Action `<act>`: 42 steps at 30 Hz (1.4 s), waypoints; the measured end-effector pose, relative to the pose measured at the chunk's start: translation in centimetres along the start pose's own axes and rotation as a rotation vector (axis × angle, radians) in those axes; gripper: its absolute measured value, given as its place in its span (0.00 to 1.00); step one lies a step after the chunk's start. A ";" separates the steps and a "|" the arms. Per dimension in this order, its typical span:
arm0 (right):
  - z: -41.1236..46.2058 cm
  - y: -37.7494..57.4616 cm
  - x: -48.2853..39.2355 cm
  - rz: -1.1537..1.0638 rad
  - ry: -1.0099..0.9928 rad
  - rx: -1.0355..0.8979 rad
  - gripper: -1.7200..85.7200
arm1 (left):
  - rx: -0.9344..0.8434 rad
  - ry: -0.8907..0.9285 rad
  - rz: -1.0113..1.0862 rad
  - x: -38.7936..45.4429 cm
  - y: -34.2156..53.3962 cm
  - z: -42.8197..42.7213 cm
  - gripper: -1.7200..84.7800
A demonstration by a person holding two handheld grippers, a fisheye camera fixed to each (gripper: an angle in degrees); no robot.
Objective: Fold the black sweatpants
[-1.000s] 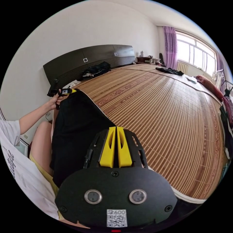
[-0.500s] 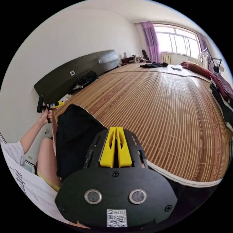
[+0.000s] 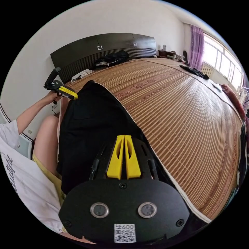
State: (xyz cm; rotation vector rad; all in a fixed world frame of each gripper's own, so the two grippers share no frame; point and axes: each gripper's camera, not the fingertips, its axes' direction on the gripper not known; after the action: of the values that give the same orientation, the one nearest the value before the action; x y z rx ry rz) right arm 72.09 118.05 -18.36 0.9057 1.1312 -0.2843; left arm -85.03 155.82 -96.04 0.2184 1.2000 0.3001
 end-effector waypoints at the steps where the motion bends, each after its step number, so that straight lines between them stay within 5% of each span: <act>1: 0.5 0.5 0.6 0.006 -0.009 0.003 0.01 | -0.007 0.003 0.000 0.0 0.1 0.4 0.02; 6: 2.2 2.3 1.4 -0.009 0.014 0.006 0.01 | -0.045 -0.014 0.048 1.8 1.6 0.5 0.02; 12: 2.5 0.4 -2.6 -0.066 0.035 0.169 0.01 | 0.269 0.066 0.000 3.3 6.1 -2.9 0.02; 17: 8.3 -8.2 -8.1 -0.163 -0.105 0.151 0.01 | 0.017 -0.010 -0.013 2.5 6.7 6.8 0.02; 23: 18.2 -16.5 -11.5 -0.240 -0.090 0.047 0.01 | -0.070 -0.192 0.116 4.9 8.1 9.1 0.02; 35: 30.5 -22.7 -12.9 -0.421 0.037 -0.293 0.01 | 0.334 0.042 -0.140 -5.0 23.3 8.4 0.02; 42: 30.7 -23.6 -10.9 -0.370 -0.012 -0.264 0.01 | 0.337 0.050 -0.141 -7.9 27.8 8.2 0.02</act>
State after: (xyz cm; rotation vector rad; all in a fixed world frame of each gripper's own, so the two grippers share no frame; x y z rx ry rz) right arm 72.88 77.92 -16.27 0.4586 1.2886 -0.4302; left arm -83.03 179.16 -77.26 0.4184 1.3050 -0.0219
